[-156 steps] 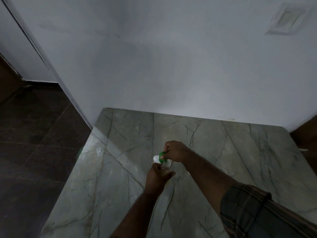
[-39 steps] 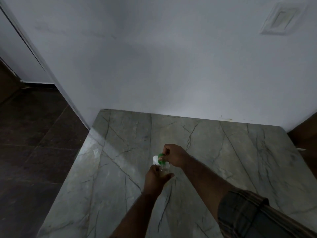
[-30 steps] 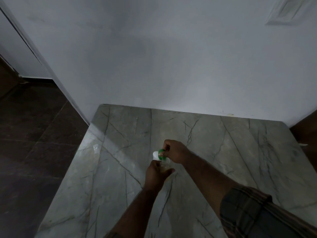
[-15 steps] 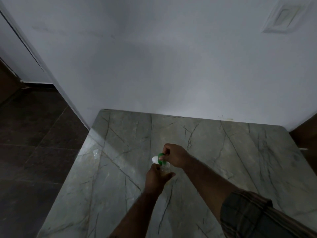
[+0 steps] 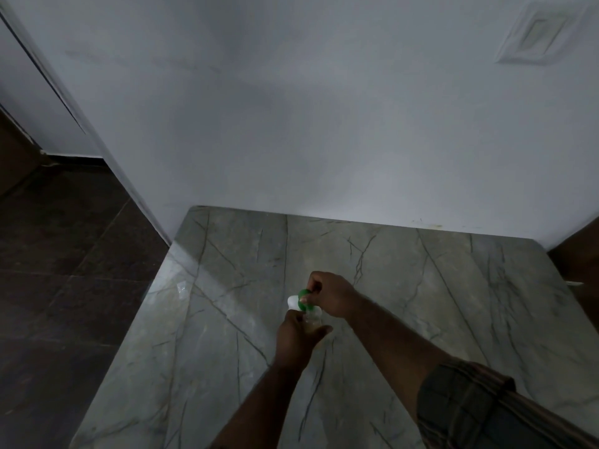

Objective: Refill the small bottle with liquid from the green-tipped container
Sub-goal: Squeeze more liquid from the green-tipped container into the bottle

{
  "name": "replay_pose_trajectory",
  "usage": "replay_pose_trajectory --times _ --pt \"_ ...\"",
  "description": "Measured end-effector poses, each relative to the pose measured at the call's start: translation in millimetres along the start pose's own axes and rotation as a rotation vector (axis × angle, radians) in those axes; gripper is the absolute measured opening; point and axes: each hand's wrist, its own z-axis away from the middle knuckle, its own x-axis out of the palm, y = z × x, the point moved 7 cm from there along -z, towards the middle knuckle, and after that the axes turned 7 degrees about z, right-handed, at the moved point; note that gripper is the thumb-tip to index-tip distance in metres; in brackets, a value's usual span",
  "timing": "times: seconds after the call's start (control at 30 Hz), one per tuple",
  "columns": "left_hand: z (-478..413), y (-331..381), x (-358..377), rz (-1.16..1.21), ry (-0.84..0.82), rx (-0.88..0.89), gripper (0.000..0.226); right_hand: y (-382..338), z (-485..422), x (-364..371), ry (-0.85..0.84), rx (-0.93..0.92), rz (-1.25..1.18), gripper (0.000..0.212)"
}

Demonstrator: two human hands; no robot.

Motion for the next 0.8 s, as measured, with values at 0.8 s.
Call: replay_pose_trajectory --times 0.8 --pt "3.1 -3.4 -2.4 0.034 -0.017 -0.009 0.049 1.7 2.5 5.2 -0.014 0.003 0.088 0.025"
